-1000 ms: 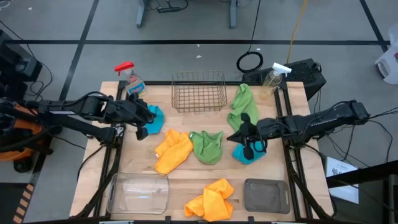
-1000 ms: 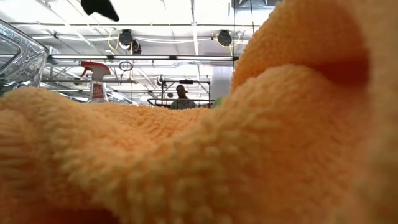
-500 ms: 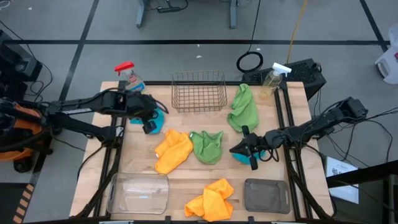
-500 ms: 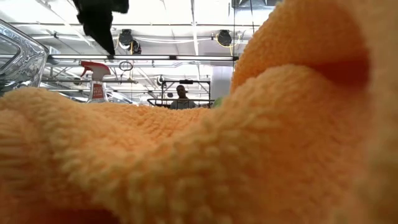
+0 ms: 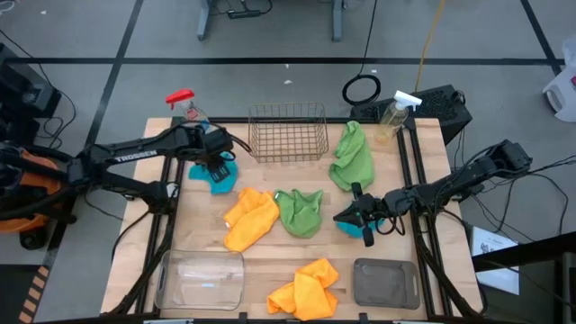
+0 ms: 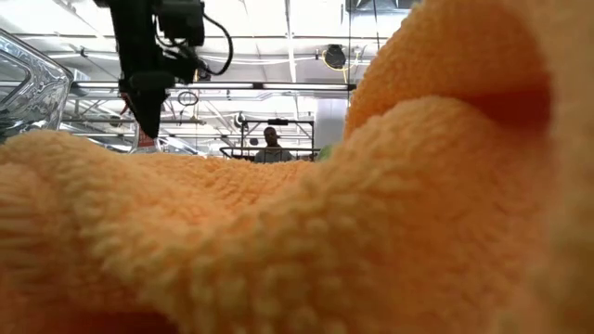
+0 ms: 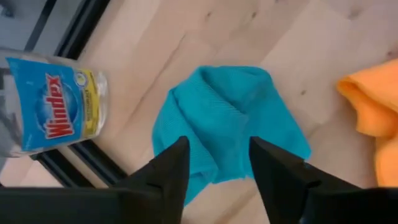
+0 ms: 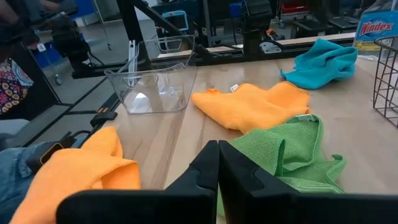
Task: Sort microfiber towel by color & place in baskets
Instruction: Put the left blue microfiber cloth into the wired basket
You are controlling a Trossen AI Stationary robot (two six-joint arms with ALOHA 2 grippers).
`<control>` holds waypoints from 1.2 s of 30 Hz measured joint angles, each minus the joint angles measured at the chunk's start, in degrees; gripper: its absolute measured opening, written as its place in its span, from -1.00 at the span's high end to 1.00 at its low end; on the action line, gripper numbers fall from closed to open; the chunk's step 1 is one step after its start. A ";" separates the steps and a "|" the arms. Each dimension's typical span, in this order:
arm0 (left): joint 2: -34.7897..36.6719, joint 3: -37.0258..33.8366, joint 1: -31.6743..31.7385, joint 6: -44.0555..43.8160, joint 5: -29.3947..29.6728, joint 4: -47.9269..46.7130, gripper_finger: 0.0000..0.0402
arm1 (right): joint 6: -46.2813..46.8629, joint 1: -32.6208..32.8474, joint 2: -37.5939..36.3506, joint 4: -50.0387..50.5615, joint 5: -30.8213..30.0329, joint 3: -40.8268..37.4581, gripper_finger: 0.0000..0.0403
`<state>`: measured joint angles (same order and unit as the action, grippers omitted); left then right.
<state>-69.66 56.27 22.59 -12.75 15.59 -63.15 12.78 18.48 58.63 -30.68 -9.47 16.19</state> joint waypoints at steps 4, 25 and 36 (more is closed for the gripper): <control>0.01 -4.48 0.99 -0.28 -0.14 6.39 0.01 | -0.69 0.00 0.00 1.01 0.00 0.00 1.00; -3.86 -11.72 1.34 -14.57 8.52 20.25 -0.13 | -8.75 -1.29 0.00 0.35 0.00 0.00 1.00; -13.79 -11.72 0.43 -14.95 9.75 23.87 0.11 | -8.56 -1.31 0.00 0.52 0.22 0.00 1.00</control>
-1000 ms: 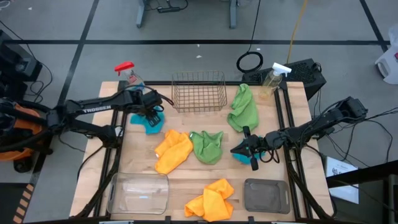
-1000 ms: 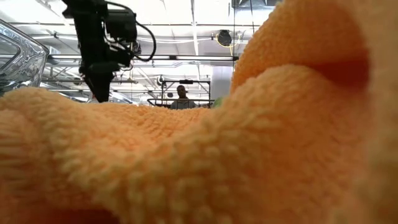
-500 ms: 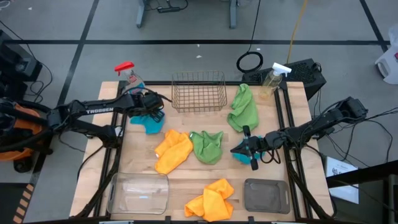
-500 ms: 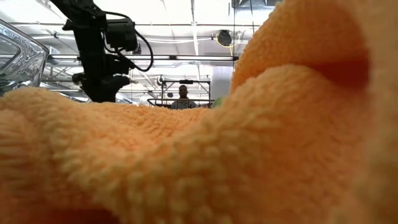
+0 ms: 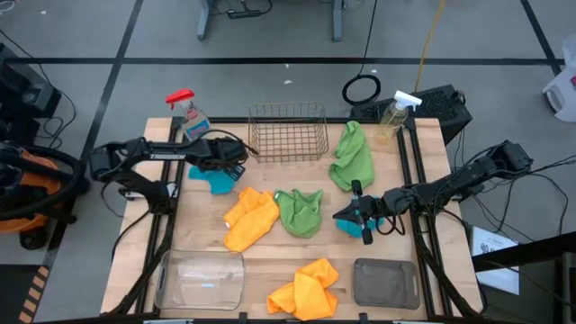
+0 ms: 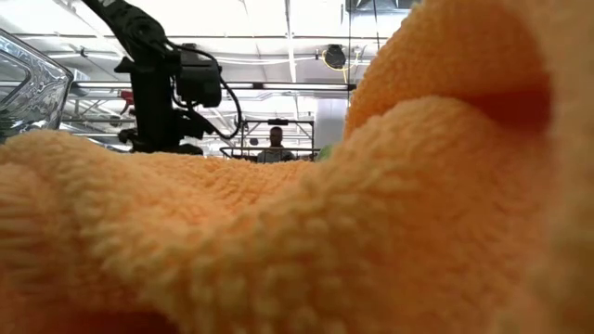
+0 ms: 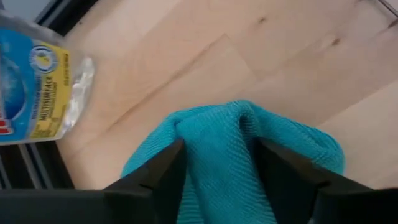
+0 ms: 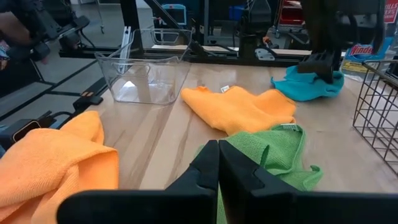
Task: Sort microfiber towel by color & place in baskets
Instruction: Put the left blue microfiber cloth into the wired basket
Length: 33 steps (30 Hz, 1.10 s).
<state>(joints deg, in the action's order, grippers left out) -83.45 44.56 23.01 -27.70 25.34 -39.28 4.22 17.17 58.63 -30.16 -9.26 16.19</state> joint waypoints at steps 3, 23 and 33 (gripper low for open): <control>-0.93 0.00 -0.29 -0.04 -0.02 0.78 0.36 | 0.01 0.00 0.00 0.19 0.00 0.00 1.00; 5.06 0.62 -5.59 0.00 0.26 -1.60 0.97 | -0.19 0.00 0.00 2.64 0.00 0.00 1.00; 18.82 2.27 -15.16 -0.47 0.42 -6.90 0.98 | 0.00 0.02 0.01 2.82 -1.36 0.00 1.00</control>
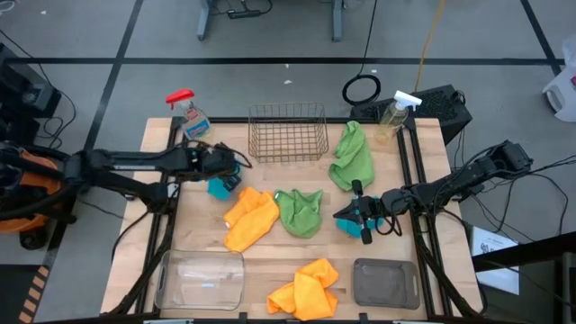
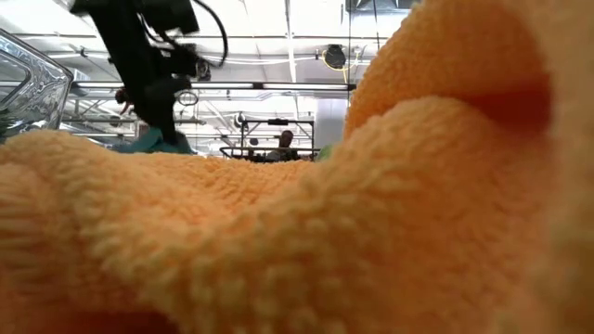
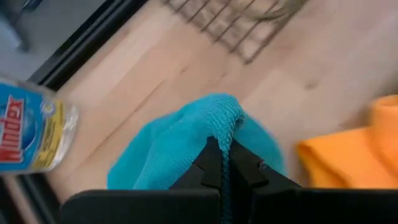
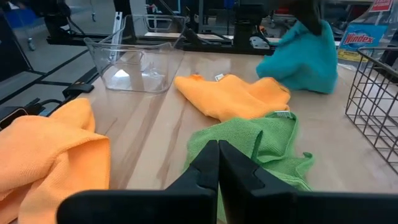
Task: Sort microfiber towel by color & place in baskets
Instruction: Put the left blue microfiber cloth into the wired basket
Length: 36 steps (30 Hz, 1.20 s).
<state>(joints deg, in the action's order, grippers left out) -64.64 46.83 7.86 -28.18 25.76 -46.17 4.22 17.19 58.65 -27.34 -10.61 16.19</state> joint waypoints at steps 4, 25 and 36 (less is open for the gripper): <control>4.98 0.00 -4.04 -0.55 0.00 -0.65 0.98 | 0.53 0.00 0.01 0.61 -0.02 0.02 1.00; 11.88 1.74 -12.58 -4.49 -0.24 -0.66 0.98 | 0.66 0.00 0.00 0.59 -0.15 0.02 1.00; 11.84 9.86 -14.38 0.53 -3.52 -0.85 0.98 | 1.18 -0.01 0.01 0.38 -3.37 0.02 1.00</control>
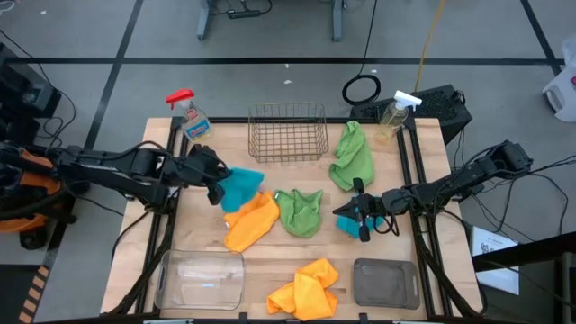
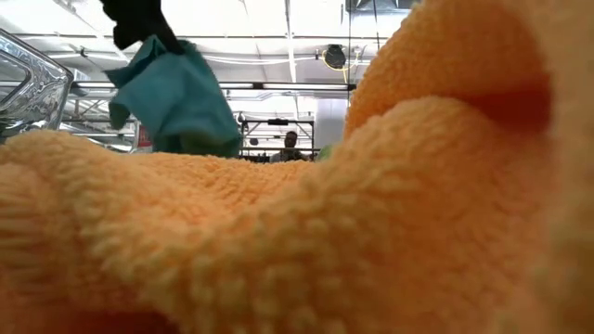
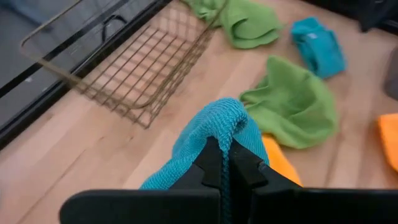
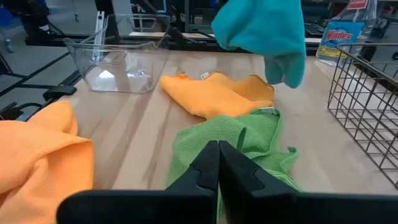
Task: Sort microfiber towel by color & place in baskets
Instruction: Put the left blue microfiber cloth into the wired basket
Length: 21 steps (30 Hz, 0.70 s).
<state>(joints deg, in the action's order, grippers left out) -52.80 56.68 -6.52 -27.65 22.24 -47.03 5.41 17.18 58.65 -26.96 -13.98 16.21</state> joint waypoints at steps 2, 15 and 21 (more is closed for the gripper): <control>-0.02 1.28 0.00 1.28 -1.01 -0.03 0.98 | 0.99 0.01 0.00 -0.30 0.00 0.00 1.00; -7.68 10.22 2.18 10.32 -5.38 -0.34 0.98 | 4.44 0.01 0.00 -2.02 0.02 0.00 1.00; -15.35 17.30 2.30 15.11 -6.72 0.10 0.98 | 4.94 0.01 0.00 -2.02 0.02 0.00 1.00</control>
<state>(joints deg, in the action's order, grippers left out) -68.14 73.99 -4.22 -12.54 15.52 -46.93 10.35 17.19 58.65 -28.98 -13.96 16.21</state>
